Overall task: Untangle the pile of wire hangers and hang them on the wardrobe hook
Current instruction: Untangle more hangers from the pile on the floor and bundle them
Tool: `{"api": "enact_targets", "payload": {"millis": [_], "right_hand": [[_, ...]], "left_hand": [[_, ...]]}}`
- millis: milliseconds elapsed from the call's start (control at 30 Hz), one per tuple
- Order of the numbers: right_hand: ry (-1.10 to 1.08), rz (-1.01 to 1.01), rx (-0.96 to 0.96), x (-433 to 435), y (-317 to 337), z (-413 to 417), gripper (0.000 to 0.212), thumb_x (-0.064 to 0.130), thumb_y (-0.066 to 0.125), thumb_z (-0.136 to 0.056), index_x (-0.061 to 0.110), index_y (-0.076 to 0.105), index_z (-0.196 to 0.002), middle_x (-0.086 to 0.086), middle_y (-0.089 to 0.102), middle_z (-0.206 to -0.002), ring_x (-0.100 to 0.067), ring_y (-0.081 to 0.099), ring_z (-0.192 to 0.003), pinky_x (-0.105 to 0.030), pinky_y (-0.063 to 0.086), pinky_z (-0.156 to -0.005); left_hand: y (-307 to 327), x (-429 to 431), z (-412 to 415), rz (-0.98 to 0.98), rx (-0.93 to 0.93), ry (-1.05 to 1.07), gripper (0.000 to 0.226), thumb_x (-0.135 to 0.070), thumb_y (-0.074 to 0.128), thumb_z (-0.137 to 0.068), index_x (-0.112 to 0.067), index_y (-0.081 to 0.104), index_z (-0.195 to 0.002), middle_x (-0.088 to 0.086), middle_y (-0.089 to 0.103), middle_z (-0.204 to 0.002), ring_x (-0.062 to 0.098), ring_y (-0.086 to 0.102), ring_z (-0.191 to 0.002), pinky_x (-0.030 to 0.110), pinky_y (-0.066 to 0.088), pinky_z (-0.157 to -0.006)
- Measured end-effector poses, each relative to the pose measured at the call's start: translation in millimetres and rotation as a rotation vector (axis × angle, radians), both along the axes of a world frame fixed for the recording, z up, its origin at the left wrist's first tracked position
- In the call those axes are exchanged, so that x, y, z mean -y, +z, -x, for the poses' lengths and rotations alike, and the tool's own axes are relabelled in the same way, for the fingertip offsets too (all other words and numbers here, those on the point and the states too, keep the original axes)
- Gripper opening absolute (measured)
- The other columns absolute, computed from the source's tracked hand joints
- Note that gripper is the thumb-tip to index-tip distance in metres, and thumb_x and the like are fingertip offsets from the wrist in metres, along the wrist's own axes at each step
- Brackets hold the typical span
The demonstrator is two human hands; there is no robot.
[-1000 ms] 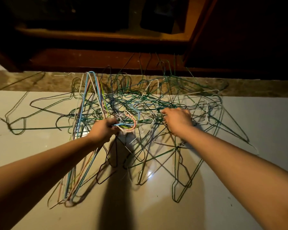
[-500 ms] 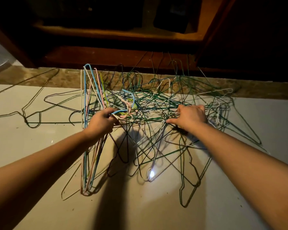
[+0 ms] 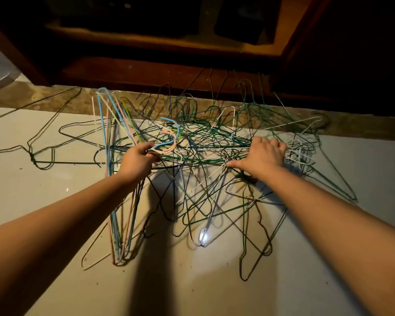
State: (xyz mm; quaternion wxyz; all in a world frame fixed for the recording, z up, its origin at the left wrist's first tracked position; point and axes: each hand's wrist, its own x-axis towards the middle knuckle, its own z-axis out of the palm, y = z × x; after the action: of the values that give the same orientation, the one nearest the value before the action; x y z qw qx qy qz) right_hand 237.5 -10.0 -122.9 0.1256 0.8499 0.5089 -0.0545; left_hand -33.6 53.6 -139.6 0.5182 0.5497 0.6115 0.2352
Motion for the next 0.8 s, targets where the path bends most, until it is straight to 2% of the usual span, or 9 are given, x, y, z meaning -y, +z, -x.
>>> {"api": "enact_targets", "payload": {"millis": [67, 233, 367, 467, 600, 700, 800], "right_hand": [[-0.003, -0.005, -0.004, 2, 0, -1, 0.100, 0.087, 0.050, -0.058, 0.010, 0.047, -0.122, -0.011, 0.055, -0.124, -0.029, 0.043, -0.119, -0.042, 0.029, -0.097], [-0.007, -0.045, -0.034, 3, 3, -6, 0.060, 0.066, 0.037, -0.087, 0.013, 0.056, -0.109, -0.010, 0.064, -0.107, -0.028, 0.053, -0.107, -0.043, 0.030, -0.096], [-0.007, -0.054, -0.179, 8, 0, -4, 0.040, 0.056, 0.040, -0.092, 0.021, 0.056, -0.103, -0.006, 0.067, -0.098, -0.027, 0.058, -0.098, -0.039, 0.031, -0.094], [0.026, -0.117, -0.195, 15, -3, -4, 0.032, 0.051, 0.042, -0.093, 0.023, 0.057, -0.100, -0.005, 0.067, -0.095, -0.026, 0.058, -0.095, -0.037, 0.030, -0.089], [0.104, -0.246, -0.143, 23, -8, -10, 0.024, 0.040, 0.044, -0.095, 0.025, 0.062, -0.098, -0.003, 0.068, -0.096, -0.026, 0.051, -0.098, -0.038, 0.024, -0.091], [0.147, -0.298, -0.145, 28, -11, -20, 0.025, 0.036, 0.045, -0.095, 0.026, 0.068, -0.098, -0.002, 0.069, -0.096, -0.025, 0.047, -0.100, -0.036, 0.016, -0.097], [0.166, -0.323, -0.152, 32, -12, -26, 0.027, 0.037, 0.047, -0.094, 0.025, 0.070, -0.100, -0.003, 0.068, -0.097, -0.025, 0.048, -0.099, -0.033, 0.018, -0.093]], "left_hand": [[-6, 1, 1, 0.002, -0.038, 0.059, 0.019, -0.006, 0.053, -0.090, -0.017, 0.062, -0.102, 0.007, 0.063, -0.078, 0.014, 0.040, -0.048, 0.021, 0.034, -0.045], [-15, -1, -6, 0.047, -0.035, 0.090, 0.010, -0.011, 0.057, -0.091, -0.020, 0.058, -0.095, 0.003, 0.062, -0.076, 0.015, 0.042, -0.051, 0.025, 0.035, -0.050], [-23, -2, -16, 0.073, -0.022, 0.098, 0.007, -0.014, 0.058, -0.090, -0.015, 0.062, -0.095, 0.001, 0.062, -0.070, 0.015, 0.041, -0.044, 0.021, 0.034, -0.045], [-26, 0, -24, 0.067, -0.065, 0.114, 0.007, -0.014, 0.060, -0.088, -0.020, 0.061, -0.085, 0.000, 0.058, -0.065, 0.004, 0.038, -0.031, 0.014, 0.030, -0.035], [-30, -1, -33, 0.101, -0.032, 0.191, 0.014, -0.004, 0.062, -0.084, -0.016, 0.061, -0.090, -0.002, 0.055, -0.063, 0.006, 0.042, -0.039, 0.013, 0.031, -0.034], [-34, -3, -33, 0.108, -0.039, 0.226, 0.015, -0.005, 0.061, -0.085, -0.016, 0.064, -0.095, -0.001, 0.057, -0.065, 0.010, 0.044, -0.044, 0.019, 0.035, -0.043], [-39, -7, -32, 0.097, -0.092, 0.252, 0.010, -0.013, 0.061, -0.087, -0.018, 0.064, -0.094, 0.004, 0.060, -0.069, 0.017, 0.044, -0.048, 0.028, 0.040, -0.057]]}}
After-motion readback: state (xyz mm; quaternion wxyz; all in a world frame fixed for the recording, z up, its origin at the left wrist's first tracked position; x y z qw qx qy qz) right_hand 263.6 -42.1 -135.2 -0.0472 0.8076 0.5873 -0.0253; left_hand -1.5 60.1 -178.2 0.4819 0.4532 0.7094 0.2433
